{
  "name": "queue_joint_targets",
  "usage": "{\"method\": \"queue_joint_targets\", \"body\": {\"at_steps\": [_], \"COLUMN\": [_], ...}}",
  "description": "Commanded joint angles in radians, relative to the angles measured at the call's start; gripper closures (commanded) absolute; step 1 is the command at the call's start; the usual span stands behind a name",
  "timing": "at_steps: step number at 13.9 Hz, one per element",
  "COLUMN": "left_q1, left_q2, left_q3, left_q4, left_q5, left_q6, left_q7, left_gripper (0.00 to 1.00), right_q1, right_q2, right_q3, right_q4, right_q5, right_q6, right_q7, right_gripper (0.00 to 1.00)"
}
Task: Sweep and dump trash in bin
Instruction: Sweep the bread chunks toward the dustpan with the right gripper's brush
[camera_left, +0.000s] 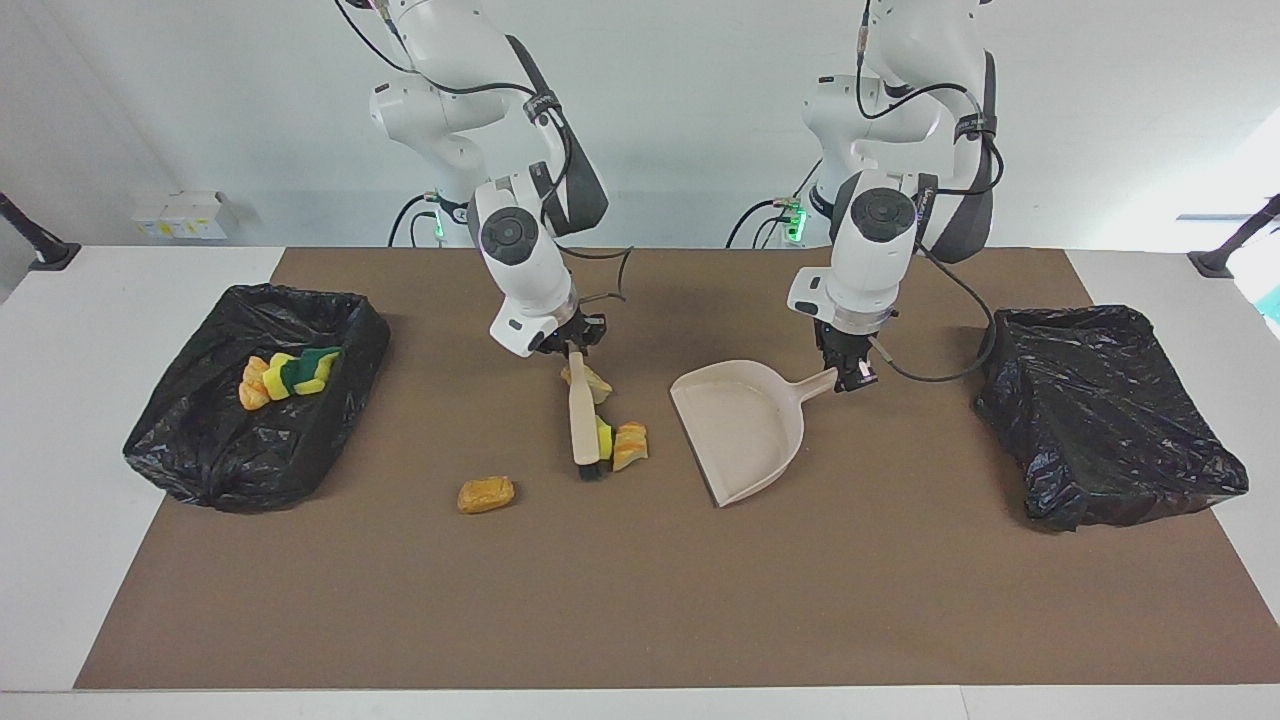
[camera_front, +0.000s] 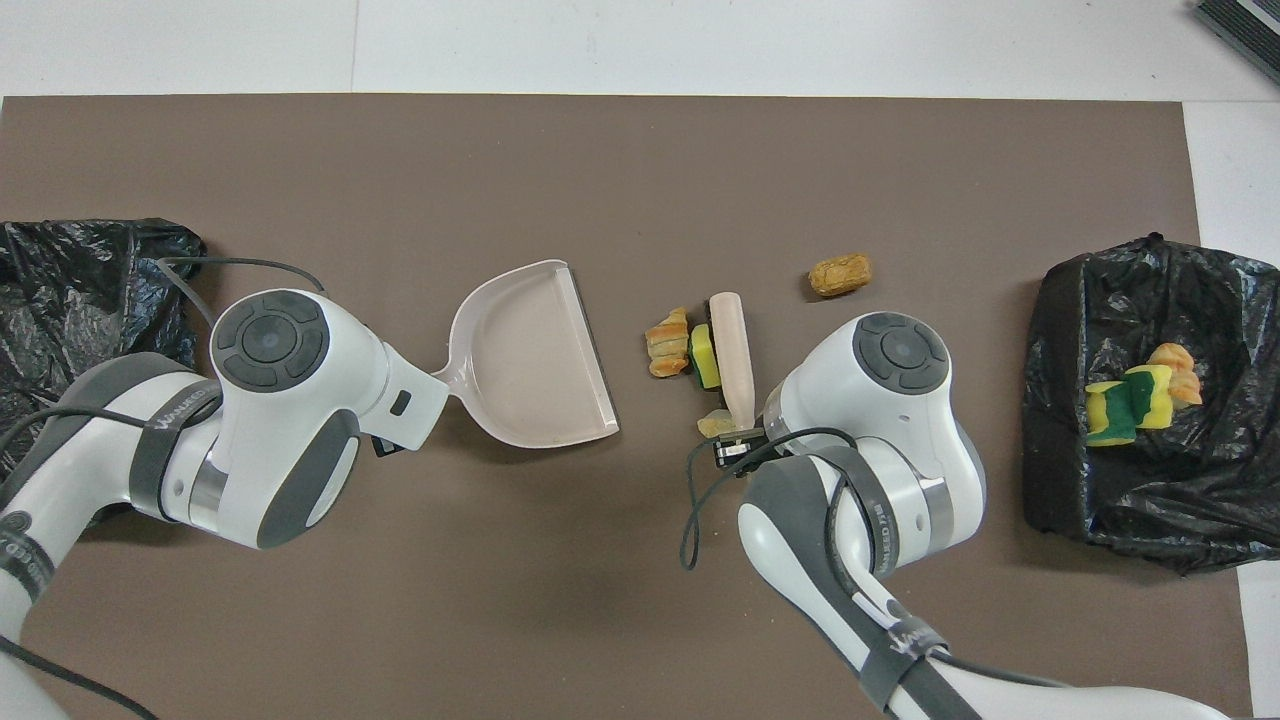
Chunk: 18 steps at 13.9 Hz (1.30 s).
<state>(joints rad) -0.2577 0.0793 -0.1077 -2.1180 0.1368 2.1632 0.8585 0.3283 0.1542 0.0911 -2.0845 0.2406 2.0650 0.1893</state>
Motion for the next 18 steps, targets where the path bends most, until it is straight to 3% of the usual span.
{"method": "queue_joint_targets", "body": {"at_steps": [1,5,10,18], "left_q1": [-0.011,-0.011,-0.009,-0.008], "left_q2": [-0.038,-0.038,-0.038,-0.038], "left_q3": [0.006,0.006,0.006,0.006], "left_q4": [-0.040,-0.039,-0.039,-0.040], "left_q5": [0.007,0.006,0.004,0.003], "left_q6": [0.026,0.027,0.029,0.029], "left_q7": [-0.019,-0.019,-0.019,-0.019], "left_gripper": [1.00,1.00,1.00,1.00], "right_q1": [-0.063,-0.181,-0.330,-0.273], "right_q2": [0.015,0.010,0.021,0.103], "right_q3": [-0.010,-0.007,-0.007,-0.002], "right_q4": [0.136,0.207,0.172,0.169], "right_q5": [0.002,-0.222,-0.248,-0.230], "right_q6": [-0.153,-0.240,-0.116,-0.055], "right_q7": [0.006,-0.054,-0.247,-0.249], "right_gripper": [1.00,1.00,1.00,1.00]}}
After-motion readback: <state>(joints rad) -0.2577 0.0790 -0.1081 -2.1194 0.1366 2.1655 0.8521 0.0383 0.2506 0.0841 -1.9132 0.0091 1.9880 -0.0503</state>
